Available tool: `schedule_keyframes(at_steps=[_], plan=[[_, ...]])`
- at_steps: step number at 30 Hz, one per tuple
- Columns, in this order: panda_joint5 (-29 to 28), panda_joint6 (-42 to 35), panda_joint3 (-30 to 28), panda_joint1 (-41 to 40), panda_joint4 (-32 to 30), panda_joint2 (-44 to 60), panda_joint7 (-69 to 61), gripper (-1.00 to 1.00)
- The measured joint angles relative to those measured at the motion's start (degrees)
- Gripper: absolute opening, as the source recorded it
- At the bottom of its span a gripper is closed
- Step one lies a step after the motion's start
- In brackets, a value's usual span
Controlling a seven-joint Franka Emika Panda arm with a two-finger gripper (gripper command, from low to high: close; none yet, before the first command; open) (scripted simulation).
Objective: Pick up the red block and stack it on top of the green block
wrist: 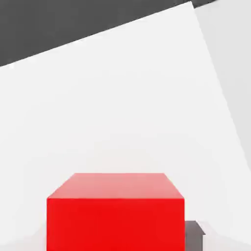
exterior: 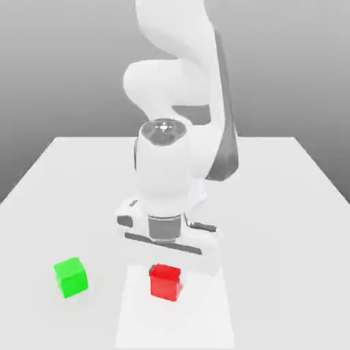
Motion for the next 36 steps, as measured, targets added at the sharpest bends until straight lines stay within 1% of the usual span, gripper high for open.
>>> schedule_keyframes(at_steps=[4, 12, 20, 26, 34, 35, 36], plan=[[-0.88, -3.03, -1.17, -4.06, 0.20, -3.12, -7.55, -1.00], [-1.93, -6.42, -6.66, -10.89, 1.52, -5.58, -28.71, -1.00], [-1.67, -9.25, -11.90, -16.94, 2.79, -6.52, -50.32, -1.00], [1.20, -6.10, -12.05, -16.25, 3.56, -2.75, -54.39, -1.00], [5.92, 1.13, -10.49, -17.05, 3.59, 4.97, -57.79, -1.00], [6.34, 1.88, -10.24, -17.24, 3.54, 5.77, -58.09, 1.00], [6.34, 1.88, -10.24, -17.24, 3.54, 5.77, -58.09, 1.00]])
